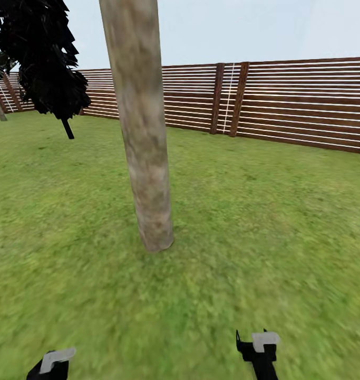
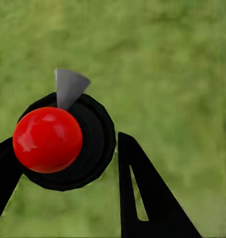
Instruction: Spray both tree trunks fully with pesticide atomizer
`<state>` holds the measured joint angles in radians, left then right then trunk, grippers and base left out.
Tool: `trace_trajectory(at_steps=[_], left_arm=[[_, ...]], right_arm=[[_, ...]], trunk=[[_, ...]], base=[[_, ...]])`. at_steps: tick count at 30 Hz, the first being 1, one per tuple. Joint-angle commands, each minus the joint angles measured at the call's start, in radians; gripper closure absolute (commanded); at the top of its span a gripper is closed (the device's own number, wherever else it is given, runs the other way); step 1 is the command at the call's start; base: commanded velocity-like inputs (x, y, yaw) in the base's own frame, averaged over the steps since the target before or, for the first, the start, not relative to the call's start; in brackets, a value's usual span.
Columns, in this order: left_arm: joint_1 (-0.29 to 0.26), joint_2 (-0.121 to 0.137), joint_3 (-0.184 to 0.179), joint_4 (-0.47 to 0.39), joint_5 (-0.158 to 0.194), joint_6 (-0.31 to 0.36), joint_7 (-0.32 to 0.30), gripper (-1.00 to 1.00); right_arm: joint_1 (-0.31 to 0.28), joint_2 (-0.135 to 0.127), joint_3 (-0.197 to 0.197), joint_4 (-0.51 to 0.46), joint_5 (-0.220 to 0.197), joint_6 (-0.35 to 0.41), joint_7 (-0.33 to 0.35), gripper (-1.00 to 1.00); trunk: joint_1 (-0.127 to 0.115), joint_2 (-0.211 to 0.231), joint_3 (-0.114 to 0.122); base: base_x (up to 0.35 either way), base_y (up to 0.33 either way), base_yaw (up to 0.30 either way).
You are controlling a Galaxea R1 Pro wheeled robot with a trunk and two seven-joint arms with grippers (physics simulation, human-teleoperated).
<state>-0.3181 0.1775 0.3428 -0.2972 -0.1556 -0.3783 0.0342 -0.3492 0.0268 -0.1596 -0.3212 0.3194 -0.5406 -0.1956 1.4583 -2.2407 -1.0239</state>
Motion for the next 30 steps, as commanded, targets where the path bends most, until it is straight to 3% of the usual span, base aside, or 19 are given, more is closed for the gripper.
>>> trace_trajectory(at_steps=[1,2,4,6,7,8,9,10,11,12,15,16,17,19,22,23,24,26,30], left_arm=[[-0.022,0.003,-0.011,-0.016,-0.026,0.027,-0.037,1.0],[-0.073,0.014,-0.024,-0.026,-0.064,0.108,-0.172,1.0],[-0.107,0.024,-0.026,-0.027,-0.12,0.145,-0.285,1.0],[-0.163,0.037,-0.026,-0.028,-0.271,0.184,-0.462,1.0],[-0.181,0.038,-0.026,-0.028,-0.327,0.192,-0.514,1.0],[-0.202,0.034,-0.026,-0.028,-0.416,0.2,-0.588,1.0],[-0.211,0.031,-0.026,-0.028,-0.468,0.203,-0.63,1.0],[-0.221,0.026,-0.025,-0.029,-0.543,0.206,-0.692,1.0],[-0.228,0.024,-0.025,-0.03,-0.585,0.207,-0.73,1.0],[-0.24,0.022,-0.025,-0.031,-0.646,0.208,-0.808,1.0],[-0.263,0.024,-0.032,-0.035,-0.709,0.207,-0.971,1.0],[-0.272,0.024,-0.039,-0.04,-0.72,0.207,-1.001,1.0],[-0.282,0.023,-0.054,-0.049,-0.737,0.207,-1.044,1.0],[-0.294,0.018,-0.079,-0.087,-0.758,0.211,-1.115,1.0],[-0.302,-0.006,-0.098,-0.147,-0.774,0.245,-1.186,1.0],[-0.303,-0.024,-0.135,-0.155,-0.797,0.26,-1.199,1.0],[-0.303,-0.058,-0.185,-0.157,-0.816,0.269,-1.204,1.0],[-0.303,-0.081,-0.198,-0.157,-0.822,0.27,-1.205,1.0],[-0.303,-0.119,-0.209,-0.157,-0.872,0.27,-1.206,1.0]], right_arm=[[-0.001,0.001,0.015,-0.012,0.08,-0.002,0.01,-1.0],[-0.001,0.001,0.03,-0.026,0.184,-0.001,0.04,-1.0],[-0.001,0.001,0.032,-0.038,0.236,0.0,0.089,-1.0],[-0.016,0.003,0.039,-0.048,0.334,0.008,0.238,-1.0],[-0.027,0.005,0.045,-0.057,0.376,0.023,0.298,-1.0],[-0.049,0.007,0.051,-0.088,0.448,0.072,0.403,-1.0],[-0.062,0.007,0.054,-0.113,0.487,0.109,0.469,-1.0],[-0.077,0.008,0.056,-0.159,0.525,0.168,0.581,-1.0],[-0.086,0.008,0.057,-0.188,0.54,0.197,0.655,-1.0],[-0.102,0.007,0.058,-0.247,0.555,0.23,0.806,-1.0],[-0.139,0.006,0.058,-0.361,0.564,0.252,1.058,-1.0],[-0.146,0.006,0.059,-0.378,0.565,0.253,1.098,-1.0],[-0.156,0.007,0.059,-0.395,0.565,0.255,1.148,1.0],[-0.173,0.007,0.059,-0.41,0.566,0.256,1.212,1.0],[-0.18,0.008,0.06,-0.412,0.566,0.257,1.235,1.0],[-0.181,0.013,0.06,-0.413,0.564,0.257,1.238,1.0],[-0.181,0.053,0.062,-0.411,0.565,0.258,1.24,1.0],[-0.182,0.088,0.064,-0.412,0.566,0.258,1.24,1.0],[-0.182,0.113,0.066,-0.412,0.566,0.258,1.24,1.0]], trunk=[[0.0,0.0,-0.001],[0.0,0.0,-0.001],[0.0,0.0,-0.001],[0.0,0.0,-0.001],[0.0,0.0,-0.001],[0.0,0.0,-0.001],[0.0,0.0,-0.001],[0.0,0.0,-0.001],[0.0,0.0,-0.001],[0.0,0.0,-0.001],[0.0,0.0,-0.001],[0.0,0.0,-0.001],[0.0,0.0,-0.001],[0.0,0.0,-0.001],[0.0,0.0,-0.001],[0.0,0.0,-0.001],[0.0,0.0,-0.001],[0.0,0.0,-0.001],[0.0,0.0,-0.001]], base=[[0.0,0.0,0.0],[0.0,0.0,0.0],[0.0,0.0,0.0],[0.0,0.0,0.0],[0.0,0.0,0.0],[0.0,0.0,0.0],[0.0,0.0,0.0],[0.0,0.0,0.0],[0.0,0.0,0.0],[0.0,0.0,0.0],[0.0,0.0,0.0],[0.0,0.0,0.0],[0.0,0.0,0.0],[0.0,0.0,0.0],[0.0,0.0,0.0],[0.0,0.0,0.0],[0.0,0.0,0.0],[0.0,0.0,0.0],[0.0,0.0,0.0]])
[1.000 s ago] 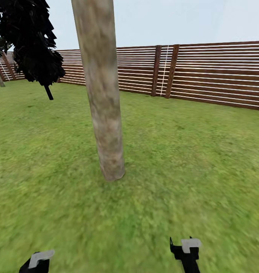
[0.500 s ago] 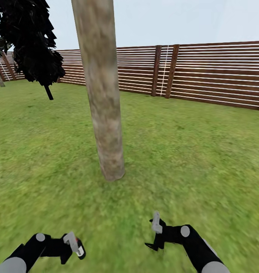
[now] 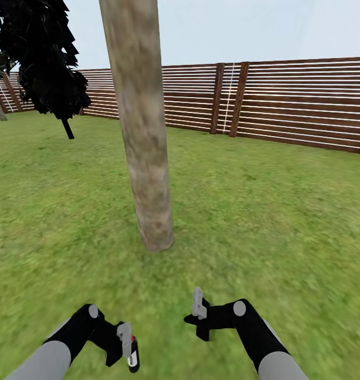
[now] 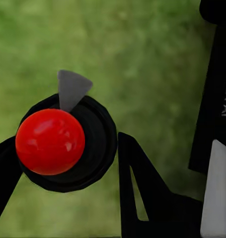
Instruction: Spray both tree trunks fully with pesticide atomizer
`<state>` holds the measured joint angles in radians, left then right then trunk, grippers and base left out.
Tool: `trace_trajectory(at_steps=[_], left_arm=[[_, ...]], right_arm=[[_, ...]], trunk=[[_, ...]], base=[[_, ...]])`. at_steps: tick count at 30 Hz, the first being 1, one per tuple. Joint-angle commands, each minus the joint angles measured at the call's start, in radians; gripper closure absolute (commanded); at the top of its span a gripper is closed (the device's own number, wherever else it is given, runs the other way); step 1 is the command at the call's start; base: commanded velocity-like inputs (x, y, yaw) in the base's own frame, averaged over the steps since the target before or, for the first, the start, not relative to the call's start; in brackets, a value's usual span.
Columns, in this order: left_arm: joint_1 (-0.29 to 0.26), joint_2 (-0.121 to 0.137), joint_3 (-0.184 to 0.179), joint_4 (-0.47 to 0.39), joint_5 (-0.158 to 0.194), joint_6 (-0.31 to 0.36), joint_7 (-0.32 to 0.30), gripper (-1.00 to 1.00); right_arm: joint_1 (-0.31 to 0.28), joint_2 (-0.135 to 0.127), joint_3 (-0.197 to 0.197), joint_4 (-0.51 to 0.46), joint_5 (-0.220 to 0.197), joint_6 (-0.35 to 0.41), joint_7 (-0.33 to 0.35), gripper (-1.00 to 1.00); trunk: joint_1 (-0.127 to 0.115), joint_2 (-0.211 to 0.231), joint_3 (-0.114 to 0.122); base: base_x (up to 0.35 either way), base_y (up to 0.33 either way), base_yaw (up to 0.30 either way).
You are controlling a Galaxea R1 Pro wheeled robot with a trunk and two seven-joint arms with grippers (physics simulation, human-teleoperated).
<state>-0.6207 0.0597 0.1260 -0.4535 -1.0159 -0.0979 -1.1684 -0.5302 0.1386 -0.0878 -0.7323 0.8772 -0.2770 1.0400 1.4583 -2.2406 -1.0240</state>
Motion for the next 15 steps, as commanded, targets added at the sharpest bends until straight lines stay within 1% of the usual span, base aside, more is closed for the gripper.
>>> trace_trajectory(at_steps=[1,2,3,7,9,11,13,15], left_arm=[[-0.001,-0.009,0.005,-0.001,-0.025,-0.01,-0.003,1.0],[-0.001,-0.03,0.0,-0.001,-0.049,-0.007,-0.003,1.0],[-0.002,-0.042,-0.002,-0.002,-0.057,-0.006,-0.003,1.0],[-0.004,-0.082,-0.007,-0.017,-0.064,-0.005,0.005,1.0],[-0.005,-0.091,-0.009,-0.041,-0.064,-0.001,0.008,1.0],[-0.004,-0.095,-0.009,-0.061,-0.064,0.03,0.013,1.0],[-0.004,-0.099,-0.008,-0.071,-0.063,0.045,0.033,1.0],[-0.003,-0.11,-0.008,-0.075,-0.063,0.049,0.071,1.0]], right_arm=[[-0.001,0.003,-0.006,-0.001,0.008,-0.006,0.005,1.0],[-0.001,0.006,-0.006,-0.001,0.008,-0.006,0.005,1.0],[-0.001,0.006,-0.006,-0.001,0.008,-0.007,0.005,1.0],[-0.001,0.01,-0.006,-0.001,0.008,-0.007,0.006,1.0],[-0.001,0.021,-0.006,-0.001,0.008,-0.007,0.008,1.0],[-0.001,0.035,-0.006,-0.001,0.008,-0.007,0.022,1.0],[-0.001,0.036,-0.006,-0.001,0.008,-0.007,0.029,1.0],[-0.002,0.036,-0.006,-0.002,0.008,-0.007,0.03,1.0]], trunk=[[0.0,0.0,-0.001],[0.0,0.0,-0.001],[0.0,0.0,-0.001],[0.0,0.0,-0.001],[0.0,0.0,-0.001],[0.0,0.0,-0.001],[0.0,0.0,-0.001],[0.0,0.0,-0.001]], base=[[0.0,0.0,0.0],[0.0,0.0,0.0],[0.0,0.0,0.0],[0.0,0.0,0.0],[0.0,0.0,0.0],[0.0,0.0,0.0],[0.0,0.0,0.0],[0.0,0.0,0.0]])
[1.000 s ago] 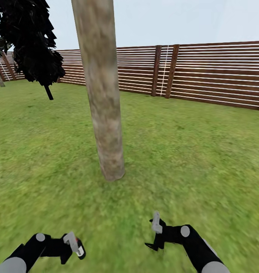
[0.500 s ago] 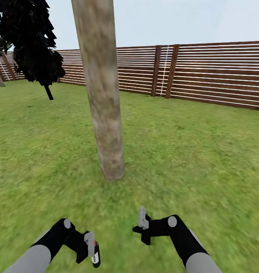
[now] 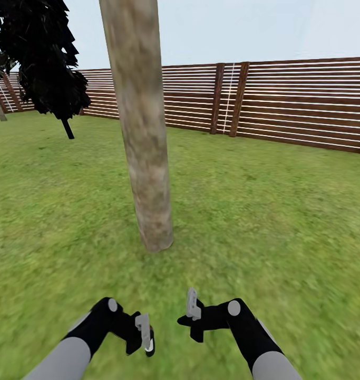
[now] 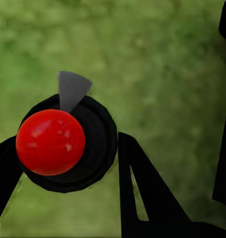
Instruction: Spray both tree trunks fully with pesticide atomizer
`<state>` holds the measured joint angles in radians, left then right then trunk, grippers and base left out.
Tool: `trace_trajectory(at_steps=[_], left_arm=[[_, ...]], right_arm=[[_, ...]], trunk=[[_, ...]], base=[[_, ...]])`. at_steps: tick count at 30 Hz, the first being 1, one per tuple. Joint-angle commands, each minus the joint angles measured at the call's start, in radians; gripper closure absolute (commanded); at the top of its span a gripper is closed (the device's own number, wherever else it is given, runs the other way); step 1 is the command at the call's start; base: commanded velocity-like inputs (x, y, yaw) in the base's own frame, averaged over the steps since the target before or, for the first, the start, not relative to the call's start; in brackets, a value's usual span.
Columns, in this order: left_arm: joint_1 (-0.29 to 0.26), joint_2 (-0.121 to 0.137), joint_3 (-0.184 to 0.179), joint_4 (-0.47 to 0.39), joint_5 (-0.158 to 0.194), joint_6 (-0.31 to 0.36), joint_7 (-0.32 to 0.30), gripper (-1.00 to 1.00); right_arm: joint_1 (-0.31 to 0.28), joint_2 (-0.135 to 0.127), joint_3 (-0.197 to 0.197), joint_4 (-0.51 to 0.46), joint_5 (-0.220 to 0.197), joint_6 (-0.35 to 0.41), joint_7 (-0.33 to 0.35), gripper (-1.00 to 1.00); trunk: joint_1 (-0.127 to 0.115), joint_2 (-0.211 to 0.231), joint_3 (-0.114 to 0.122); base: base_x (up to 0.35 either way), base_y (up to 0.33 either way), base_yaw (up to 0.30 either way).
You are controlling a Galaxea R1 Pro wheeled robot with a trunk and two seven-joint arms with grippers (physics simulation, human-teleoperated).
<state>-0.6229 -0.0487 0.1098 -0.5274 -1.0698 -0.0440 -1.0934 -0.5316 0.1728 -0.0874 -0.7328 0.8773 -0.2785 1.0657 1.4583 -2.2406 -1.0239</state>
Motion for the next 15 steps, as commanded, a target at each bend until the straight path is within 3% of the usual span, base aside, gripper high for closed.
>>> trace_trajectory(at_steps=[1,15], left_arm=[[0.0,-0.004,0.008,-0.001,-0.009,-0.004,0.004,1.0],[-0.001,-0.076,0.009,-0.003,-0.003,-0.003,0.036,1.0]], right_arm=[[-0.001,0.002,-0.006,-0.001,0.008,-0.005,0.005,1.0],[-0.001,0.002,-0.006,0.0,0.008,-0.005,0.005,1.0]], trunk=[[0.0,0.0,-0.001],[0.0,0.0,-0.001]], base=[[0.0,0.0,0.0],[0.0,0.0,0.0]])
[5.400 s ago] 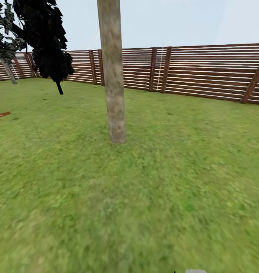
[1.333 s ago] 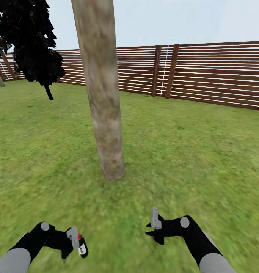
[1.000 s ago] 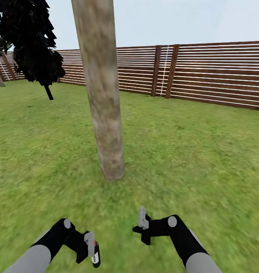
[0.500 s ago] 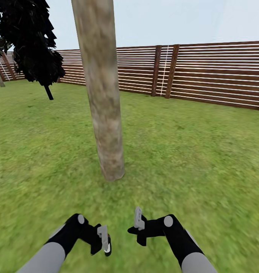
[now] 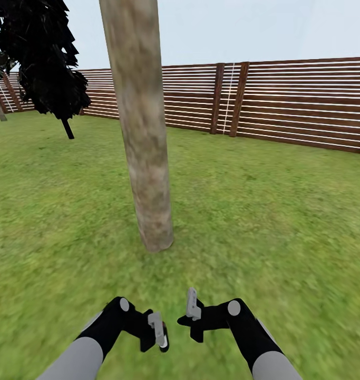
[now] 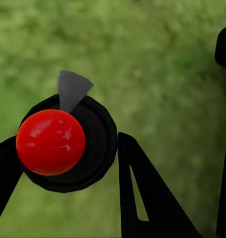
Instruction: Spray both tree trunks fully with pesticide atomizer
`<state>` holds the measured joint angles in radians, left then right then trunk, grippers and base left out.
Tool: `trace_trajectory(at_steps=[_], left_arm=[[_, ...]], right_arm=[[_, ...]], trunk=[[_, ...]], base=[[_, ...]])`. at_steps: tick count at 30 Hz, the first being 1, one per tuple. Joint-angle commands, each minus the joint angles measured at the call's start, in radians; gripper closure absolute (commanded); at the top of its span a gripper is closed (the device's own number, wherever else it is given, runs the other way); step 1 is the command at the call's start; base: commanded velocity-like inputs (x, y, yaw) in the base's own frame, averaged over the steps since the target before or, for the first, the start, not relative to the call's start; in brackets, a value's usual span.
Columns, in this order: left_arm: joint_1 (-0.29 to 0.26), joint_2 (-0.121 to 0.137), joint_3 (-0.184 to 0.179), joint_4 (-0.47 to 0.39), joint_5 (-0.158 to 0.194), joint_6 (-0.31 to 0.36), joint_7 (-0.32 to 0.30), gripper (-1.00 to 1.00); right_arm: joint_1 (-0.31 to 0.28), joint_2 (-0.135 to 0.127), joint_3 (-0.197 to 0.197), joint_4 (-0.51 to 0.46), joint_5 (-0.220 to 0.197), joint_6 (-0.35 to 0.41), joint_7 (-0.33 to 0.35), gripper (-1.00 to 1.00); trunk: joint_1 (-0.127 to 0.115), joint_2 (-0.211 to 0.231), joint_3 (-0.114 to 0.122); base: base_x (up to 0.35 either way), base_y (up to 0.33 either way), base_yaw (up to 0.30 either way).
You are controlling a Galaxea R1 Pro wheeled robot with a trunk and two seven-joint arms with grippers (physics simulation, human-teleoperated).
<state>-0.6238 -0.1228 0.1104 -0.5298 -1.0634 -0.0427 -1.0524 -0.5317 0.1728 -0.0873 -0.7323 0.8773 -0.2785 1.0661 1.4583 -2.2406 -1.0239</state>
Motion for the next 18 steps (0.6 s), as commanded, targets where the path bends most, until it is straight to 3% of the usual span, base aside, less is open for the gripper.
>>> trace_trajectory(at_steps=[1,6,18], left_arm=[[0.0,-0.003,0.009,-0.001,-0.008,-0.005,-0.005,1.0],[0.002,-0.006,0.012,0.0,-0.001,-0.006,-0.005,1.0],[0.003,-0.043,0.011,0.003,0.002,-0.008,-0.005,1.0]], right_arm=[[-0.001,0.002,-0.006,-0.001,0.008,-0.006,0.005,1.0],[-0.001,0.002,-0.006,-0.001,0.008,-0.007,0.005,1.0],[-0.001,0.002,-0.006,-0.002,0.008,-0.007,0.005,1.0]], trunk=[[0.0,0.0,-0.001],[0.0,0.0,-0.001],[0.0,0.0,-0.001]], base=[[0.0,0.0,0.0],[0.0,0.0,0.0],[0.0,0.0,0.0]])
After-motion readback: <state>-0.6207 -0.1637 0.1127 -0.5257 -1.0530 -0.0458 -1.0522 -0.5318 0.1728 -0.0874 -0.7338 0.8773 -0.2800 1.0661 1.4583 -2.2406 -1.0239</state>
